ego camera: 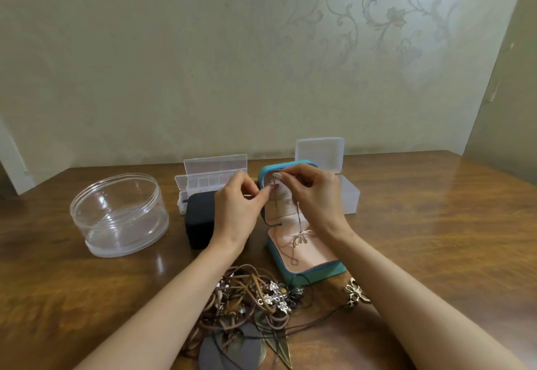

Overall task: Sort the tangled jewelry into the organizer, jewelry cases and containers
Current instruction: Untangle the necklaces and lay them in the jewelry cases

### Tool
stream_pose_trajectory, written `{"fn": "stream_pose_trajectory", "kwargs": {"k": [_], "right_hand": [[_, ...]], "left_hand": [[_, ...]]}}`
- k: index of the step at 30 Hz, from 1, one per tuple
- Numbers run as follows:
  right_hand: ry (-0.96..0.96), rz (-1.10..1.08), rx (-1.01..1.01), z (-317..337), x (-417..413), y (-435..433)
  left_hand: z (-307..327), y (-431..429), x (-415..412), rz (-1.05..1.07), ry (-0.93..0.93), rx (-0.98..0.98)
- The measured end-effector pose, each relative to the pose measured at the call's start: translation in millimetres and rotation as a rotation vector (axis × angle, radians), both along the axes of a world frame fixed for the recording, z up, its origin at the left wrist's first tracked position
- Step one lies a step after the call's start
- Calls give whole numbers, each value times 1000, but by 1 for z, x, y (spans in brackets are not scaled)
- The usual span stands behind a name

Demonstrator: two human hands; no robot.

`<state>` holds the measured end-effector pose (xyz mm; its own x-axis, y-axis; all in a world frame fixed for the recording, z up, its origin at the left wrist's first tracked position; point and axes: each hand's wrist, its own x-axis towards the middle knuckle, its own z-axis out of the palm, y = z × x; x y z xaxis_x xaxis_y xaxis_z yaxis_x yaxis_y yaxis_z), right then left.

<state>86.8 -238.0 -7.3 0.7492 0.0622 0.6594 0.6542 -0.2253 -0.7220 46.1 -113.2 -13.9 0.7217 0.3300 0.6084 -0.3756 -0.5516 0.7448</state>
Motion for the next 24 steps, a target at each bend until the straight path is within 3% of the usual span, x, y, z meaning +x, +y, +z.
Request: {"fn": "stream_pose_trajectory", "kwargs": {"k": [4, 11, 24], "right_hand": [[42, 57, 18, 1, -5, 5], [328, 209, 250, 6, -13, 14], [458, 201, 321, 11, -15, 15]], "left_hand": [[0, -2, 0, -82, -32, -122], [-1, -6, 1, -72, -41, -45], [-4, -17, 3, -117, 14, -74]]}}
